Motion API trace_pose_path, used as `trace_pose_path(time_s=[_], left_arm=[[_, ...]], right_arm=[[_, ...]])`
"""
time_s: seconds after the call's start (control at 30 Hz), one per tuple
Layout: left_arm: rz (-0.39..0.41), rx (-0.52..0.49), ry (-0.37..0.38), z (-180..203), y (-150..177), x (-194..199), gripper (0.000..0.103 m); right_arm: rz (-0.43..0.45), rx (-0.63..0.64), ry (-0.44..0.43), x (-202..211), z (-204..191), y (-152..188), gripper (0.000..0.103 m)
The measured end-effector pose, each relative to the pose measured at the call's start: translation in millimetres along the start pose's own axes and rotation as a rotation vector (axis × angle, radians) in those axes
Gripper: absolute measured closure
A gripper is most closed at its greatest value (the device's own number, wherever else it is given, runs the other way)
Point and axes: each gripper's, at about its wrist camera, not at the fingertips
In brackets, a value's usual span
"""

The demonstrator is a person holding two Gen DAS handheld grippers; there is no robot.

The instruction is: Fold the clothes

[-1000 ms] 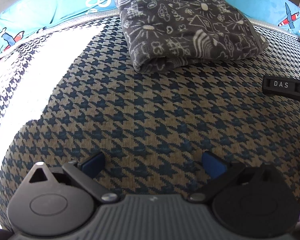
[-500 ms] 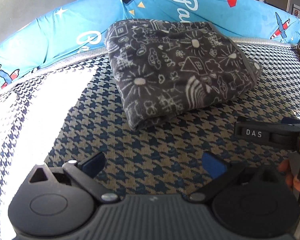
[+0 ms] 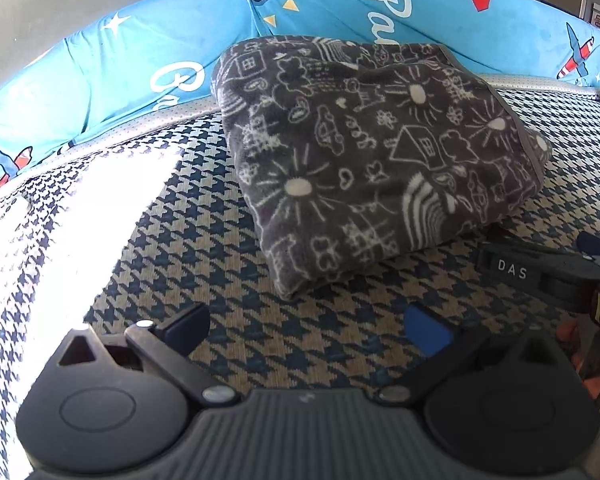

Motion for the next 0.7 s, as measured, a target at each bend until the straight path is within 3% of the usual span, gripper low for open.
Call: trace_pose_path(time_s=[0.3,0.5,0.7], left_arm=[[-0.014,0.004,0.030,-2,-4,-5,0.000],[-0.006,-0.005,0.035,1,-5,-5,0.000],[0.000,0.001,0.025,-2,-7,-6,0.000]], right_arm=[[0.015,-0.004,-0.019,2,0,3,0.000],[0.053,0.047,-0.092,5,-6,7,0.000],[0.047,0.078,-0.087,4,-12,6,0.000]])
Point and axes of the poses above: each gripper's, at about its wrist camera, not at the fingertips, and x roughly against the way its jaws point, z to its right, y to its underside, and after that the axes turned 11 degrees about x, right-handed
